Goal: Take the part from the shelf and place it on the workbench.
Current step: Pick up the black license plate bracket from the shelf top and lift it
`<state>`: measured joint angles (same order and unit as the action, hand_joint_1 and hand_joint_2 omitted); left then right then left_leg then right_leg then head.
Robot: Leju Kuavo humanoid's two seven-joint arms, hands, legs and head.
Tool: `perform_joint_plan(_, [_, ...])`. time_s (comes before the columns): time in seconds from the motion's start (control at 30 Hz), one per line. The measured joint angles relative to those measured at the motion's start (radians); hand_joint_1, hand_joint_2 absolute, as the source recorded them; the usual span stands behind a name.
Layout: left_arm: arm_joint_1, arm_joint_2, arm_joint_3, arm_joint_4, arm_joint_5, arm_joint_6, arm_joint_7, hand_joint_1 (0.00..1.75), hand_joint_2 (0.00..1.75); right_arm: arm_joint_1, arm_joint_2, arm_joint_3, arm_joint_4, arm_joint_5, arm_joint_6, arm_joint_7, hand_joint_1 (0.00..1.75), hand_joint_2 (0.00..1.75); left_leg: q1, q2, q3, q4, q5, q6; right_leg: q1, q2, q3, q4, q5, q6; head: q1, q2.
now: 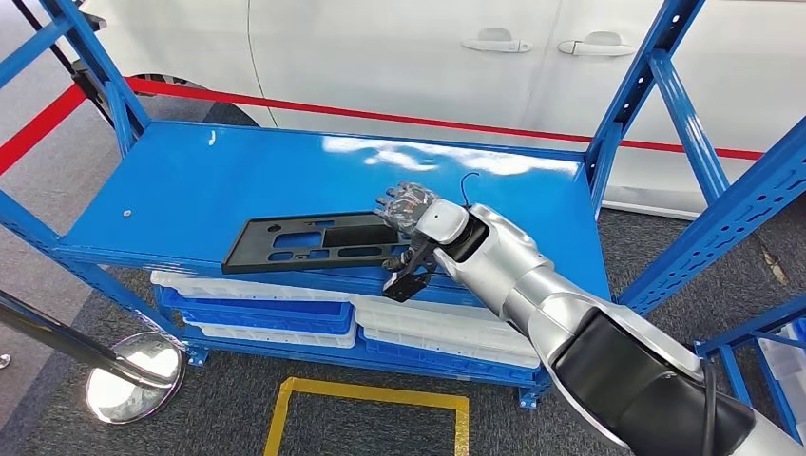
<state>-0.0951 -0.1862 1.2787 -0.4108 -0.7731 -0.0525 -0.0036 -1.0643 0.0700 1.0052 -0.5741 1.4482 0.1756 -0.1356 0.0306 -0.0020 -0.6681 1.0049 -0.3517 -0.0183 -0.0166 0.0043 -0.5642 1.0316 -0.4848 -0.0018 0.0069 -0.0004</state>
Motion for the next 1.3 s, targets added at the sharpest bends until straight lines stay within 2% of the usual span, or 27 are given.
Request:
perform_joint_plan(0.53, [0.0, 0.012, 0.0, 0.0, -0.01, 0.0, -0.01, 0.0, 0.0, 0.009, -0.006, 0.001, 0.0, -0.015, -0.008, 0.007, 0.0, 0.0, 0.0, 0.0, 0.0, 0.0, 0.0, 0.0, 0.0, 0.0, 0.0, 0.0, 0.0, 0.0, 0.0, 0.0])
perform_joint_plan(0.77, [0.001, 0.032, -0.003, 0.005, -0.02, -0.052, -0.029, 0.0, 0.0, 0.01, -0.006, 0.003, 0.0, -0.016, -0.002, 0.008, 0.0, 0.0, 0.0, 0.0, 0.0, 0.0, 0.0, 0.0, 0.0, 0.0, 0.0, 0.0, 0.0, 0.0, 0.0, 0.0])
perform_joint_plan(1.3, [0.001, 0.057, -0.005, 0.031, -0.02, -0.043, -0.048, 0.0, 0.0, 0.02, -0.002, 0.012, 0.002, -0.025, 0.0, -0.002, 0.0, 0.0, 0.0, 0.0, -0.001, 0.0, 0.0, 0.0, 0.0, 0.0, 0.0, 0.0, 0.0, 0.0, 0.0, 0.0])
